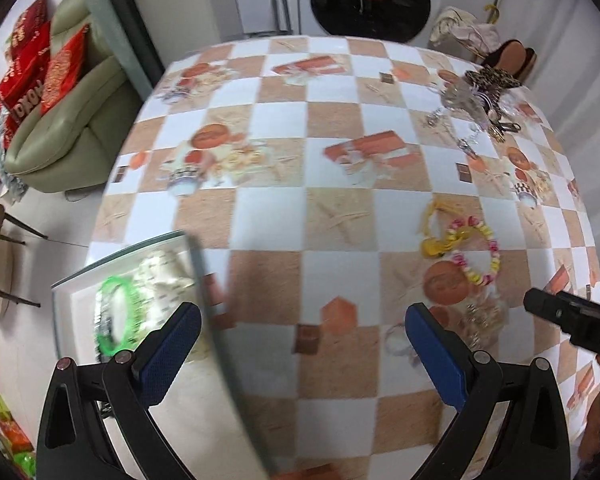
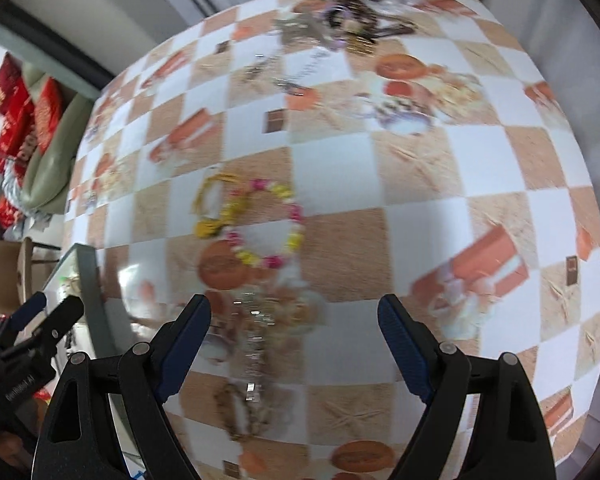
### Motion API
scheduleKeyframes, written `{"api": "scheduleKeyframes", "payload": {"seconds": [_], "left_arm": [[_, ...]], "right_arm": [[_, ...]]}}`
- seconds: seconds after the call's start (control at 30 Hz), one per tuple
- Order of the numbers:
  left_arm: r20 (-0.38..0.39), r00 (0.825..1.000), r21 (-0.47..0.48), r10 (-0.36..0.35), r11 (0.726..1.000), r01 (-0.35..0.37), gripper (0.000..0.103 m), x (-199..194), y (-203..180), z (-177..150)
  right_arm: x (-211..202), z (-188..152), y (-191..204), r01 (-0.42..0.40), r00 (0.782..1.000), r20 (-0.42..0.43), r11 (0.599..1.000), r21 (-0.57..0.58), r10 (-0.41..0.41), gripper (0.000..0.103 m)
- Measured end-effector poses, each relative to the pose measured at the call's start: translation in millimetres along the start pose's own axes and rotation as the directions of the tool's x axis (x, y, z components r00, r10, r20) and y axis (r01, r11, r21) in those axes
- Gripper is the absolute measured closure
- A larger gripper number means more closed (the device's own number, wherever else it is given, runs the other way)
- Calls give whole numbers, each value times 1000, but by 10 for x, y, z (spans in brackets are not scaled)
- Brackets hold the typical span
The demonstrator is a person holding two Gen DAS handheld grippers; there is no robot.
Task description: Organize jewelry
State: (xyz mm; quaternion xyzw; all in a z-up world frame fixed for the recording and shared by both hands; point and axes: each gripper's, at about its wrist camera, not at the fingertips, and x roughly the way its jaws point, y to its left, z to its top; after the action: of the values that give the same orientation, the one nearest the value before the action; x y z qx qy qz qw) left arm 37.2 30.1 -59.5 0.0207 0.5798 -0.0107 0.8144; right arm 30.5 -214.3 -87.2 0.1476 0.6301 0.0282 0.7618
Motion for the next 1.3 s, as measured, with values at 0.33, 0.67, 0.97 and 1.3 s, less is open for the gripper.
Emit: {"api": "scheduleKeyframes", "payload": {"seconds": [0.33, 0.67, 0.97, 1.3], "left_arm": [[-47, 998, 33, -29, 999, 31, 0, 387, -365, 280], [-79, 995, 16, -57, 998, 59, 0, 753, -554, 476], [-97, 995, 57, -29, 998, 35, 0, 1053, -685, 549], [-82, 996, 80, -39, 996, 46, 2, 1066, -721, 587]], "right_arm": [[120, 122, -137, 58, 998, 25, 998, -3, -58, 16], [337, 265, 6, 119, 992, 47, 986, -113, -114, 16], [509, 290, 119, 183, 983, 75, 959, -218, -170, 16], [544, 310, 171, 237, 970, 120, 929, -285, -211, 24]]}}
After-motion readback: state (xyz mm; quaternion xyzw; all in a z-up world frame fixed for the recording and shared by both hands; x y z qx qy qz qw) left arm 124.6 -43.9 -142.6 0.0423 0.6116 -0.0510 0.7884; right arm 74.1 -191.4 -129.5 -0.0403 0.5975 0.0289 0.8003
